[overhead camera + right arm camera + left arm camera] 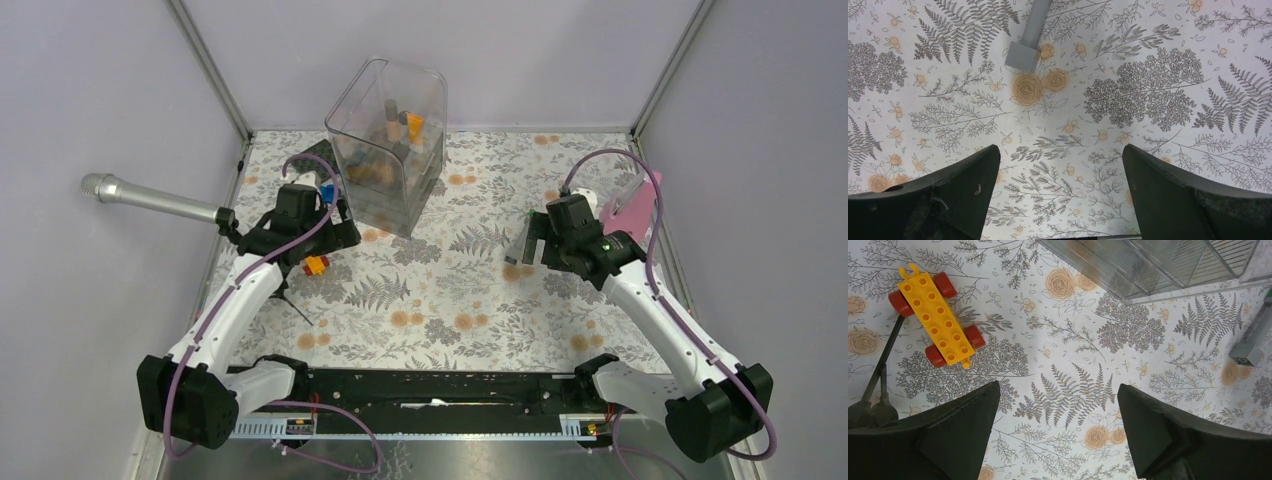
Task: Organize the makeup
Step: Reset both arms
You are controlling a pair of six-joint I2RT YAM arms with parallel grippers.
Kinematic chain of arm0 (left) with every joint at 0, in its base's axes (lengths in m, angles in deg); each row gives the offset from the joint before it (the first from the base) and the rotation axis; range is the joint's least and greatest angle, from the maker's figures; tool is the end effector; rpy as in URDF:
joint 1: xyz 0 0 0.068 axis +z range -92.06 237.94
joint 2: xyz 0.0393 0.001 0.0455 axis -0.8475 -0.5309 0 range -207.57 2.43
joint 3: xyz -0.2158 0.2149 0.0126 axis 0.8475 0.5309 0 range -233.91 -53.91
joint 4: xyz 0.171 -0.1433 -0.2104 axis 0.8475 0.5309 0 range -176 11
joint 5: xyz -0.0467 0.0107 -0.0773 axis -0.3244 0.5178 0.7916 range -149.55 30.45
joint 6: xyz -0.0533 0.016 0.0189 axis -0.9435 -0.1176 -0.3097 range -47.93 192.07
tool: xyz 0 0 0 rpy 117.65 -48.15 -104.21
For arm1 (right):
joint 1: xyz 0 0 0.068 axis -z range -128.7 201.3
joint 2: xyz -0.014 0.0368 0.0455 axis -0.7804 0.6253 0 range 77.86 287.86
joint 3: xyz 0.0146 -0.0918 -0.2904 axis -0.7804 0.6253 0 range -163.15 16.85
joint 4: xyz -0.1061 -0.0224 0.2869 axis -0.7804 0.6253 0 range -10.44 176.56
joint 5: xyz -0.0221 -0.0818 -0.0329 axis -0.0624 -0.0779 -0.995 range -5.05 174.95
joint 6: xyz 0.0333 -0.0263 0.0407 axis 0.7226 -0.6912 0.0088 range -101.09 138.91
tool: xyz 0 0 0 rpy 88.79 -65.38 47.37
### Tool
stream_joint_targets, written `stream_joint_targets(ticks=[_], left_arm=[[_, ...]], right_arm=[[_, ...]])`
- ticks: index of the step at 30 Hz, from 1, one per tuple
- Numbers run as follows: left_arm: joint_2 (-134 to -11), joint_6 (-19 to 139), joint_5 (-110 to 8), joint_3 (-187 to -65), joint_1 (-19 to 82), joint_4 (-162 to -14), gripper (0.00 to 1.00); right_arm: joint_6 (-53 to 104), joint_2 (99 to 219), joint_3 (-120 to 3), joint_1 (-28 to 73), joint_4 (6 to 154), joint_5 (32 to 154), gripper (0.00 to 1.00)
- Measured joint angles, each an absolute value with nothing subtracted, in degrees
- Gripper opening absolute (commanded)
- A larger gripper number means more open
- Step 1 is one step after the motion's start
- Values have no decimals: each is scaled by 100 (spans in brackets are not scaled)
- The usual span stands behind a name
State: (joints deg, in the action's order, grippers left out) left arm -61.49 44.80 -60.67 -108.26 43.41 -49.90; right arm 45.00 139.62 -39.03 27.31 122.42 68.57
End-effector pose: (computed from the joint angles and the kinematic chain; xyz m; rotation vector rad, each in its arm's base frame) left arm 0.2612 -0.0668 0.3073 -0.2750 2.3764 -0.3257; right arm 0.2356 0.0917 0.3185 0.1722 2.3711 0.0687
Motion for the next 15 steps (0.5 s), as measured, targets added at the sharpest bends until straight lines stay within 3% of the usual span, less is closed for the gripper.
stream_joint_targets(ticks=[9,15], left_arm=[[-5601,4854,-5764,-10883,4341,-4966,99],[-5153,4950,-5521,-11436,4341,-4903,99]], right_arm=[[4275,12799,-3778,2731,11887,6794,100],[4128,12596,-4495,2731,12060,6794,100]])
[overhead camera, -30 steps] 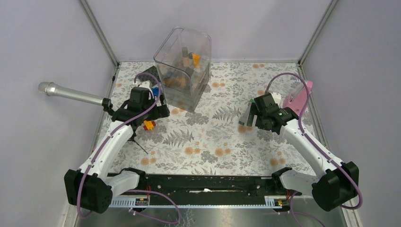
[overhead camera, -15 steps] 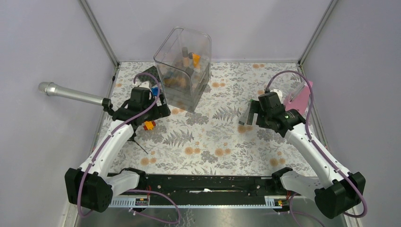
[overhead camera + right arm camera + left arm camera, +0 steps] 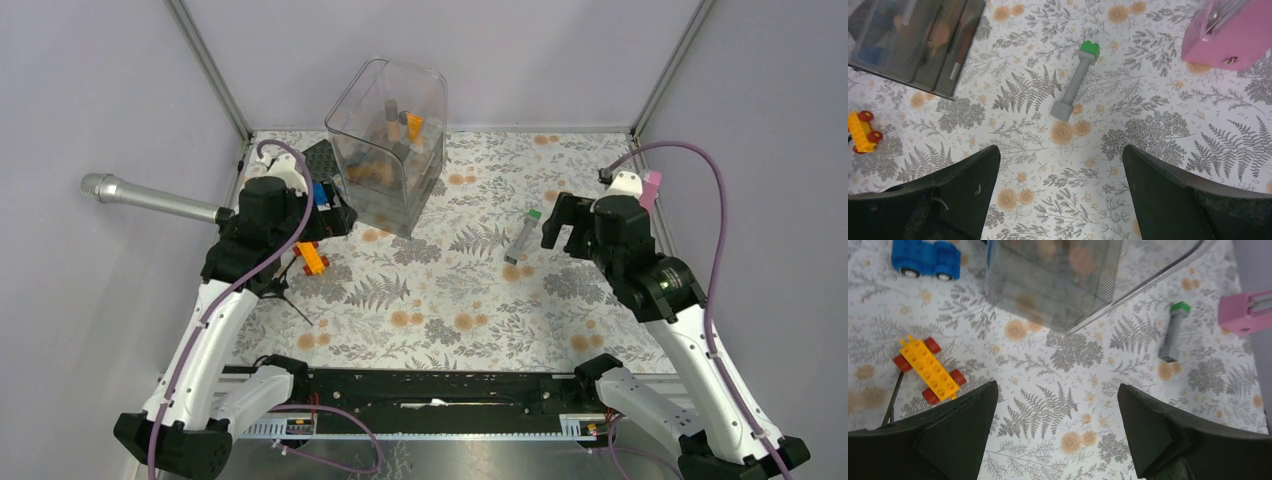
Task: Organize the makeup
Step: Reset both arms
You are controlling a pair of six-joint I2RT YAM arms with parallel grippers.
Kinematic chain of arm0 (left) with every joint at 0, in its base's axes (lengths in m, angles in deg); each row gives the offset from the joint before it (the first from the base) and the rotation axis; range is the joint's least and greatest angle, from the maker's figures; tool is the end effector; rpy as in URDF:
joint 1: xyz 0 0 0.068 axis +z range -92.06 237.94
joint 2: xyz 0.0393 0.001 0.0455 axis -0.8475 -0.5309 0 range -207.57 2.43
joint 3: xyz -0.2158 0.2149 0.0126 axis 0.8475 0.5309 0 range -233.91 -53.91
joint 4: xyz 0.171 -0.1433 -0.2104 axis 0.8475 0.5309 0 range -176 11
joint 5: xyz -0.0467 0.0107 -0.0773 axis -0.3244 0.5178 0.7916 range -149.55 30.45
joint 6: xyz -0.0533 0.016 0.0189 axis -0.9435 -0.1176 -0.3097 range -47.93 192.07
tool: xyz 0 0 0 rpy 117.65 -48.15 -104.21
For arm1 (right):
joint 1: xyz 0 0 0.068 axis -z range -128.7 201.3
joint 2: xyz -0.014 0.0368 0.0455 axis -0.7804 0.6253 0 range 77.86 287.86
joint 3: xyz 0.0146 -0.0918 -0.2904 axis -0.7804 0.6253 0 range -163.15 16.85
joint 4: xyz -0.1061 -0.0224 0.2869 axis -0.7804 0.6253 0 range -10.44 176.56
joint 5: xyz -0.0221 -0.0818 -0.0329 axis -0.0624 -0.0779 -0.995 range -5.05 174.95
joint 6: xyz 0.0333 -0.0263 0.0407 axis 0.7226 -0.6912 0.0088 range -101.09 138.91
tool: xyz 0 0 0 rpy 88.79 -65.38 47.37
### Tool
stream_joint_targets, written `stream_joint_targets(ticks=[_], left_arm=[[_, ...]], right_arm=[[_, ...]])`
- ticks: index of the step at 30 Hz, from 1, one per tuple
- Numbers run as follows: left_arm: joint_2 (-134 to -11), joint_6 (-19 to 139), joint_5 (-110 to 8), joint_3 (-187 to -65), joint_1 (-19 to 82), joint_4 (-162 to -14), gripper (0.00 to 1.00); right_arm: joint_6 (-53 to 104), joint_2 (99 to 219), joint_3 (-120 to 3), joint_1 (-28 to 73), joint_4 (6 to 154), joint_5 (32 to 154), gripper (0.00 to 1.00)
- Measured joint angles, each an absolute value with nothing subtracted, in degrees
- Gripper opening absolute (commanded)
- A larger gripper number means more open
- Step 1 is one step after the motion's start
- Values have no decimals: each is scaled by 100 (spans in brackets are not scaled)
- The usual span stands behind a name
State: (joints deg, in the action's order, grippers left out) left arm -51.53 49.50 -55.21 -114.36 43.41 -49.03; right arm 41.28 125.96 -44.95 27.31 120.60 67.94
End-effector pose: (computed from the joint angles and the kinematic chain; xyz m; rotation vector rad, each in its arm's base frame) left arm 0.2216 -0.0607 0.3872 -0.1037 2.1335 -0.4650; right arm 0.1821 0.0674 0.4095 0.1556 2.0256 0.2067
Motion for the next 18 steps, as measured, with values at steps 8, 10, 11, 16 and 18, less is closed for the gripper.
stream_joint_targets(ticks=[8,10,11,16,18], left_arm=[[-5105,5029,-5180,-11978,4341,-4791,99],[-5089,5046,-5158,-11978,4341,-4758,99],[-5087,5051,-5156,-11980,4341,-4726,99],[-5089,5064,-5136,-11978,4341,-4612,99],[-5089,5062,-5084,-11978,4341,-4625,99]], right_arm=[[4111,12429,-4991,2731,12346,6584,100],[4148,12309,-4991,2731,12390,6503,100],[4168,12233,-4991,2731,12390,6483,100],[4178,12045,-4991,2731,12386,6459,100],[4178,12038,-4980,2731,12364,6464,100]])
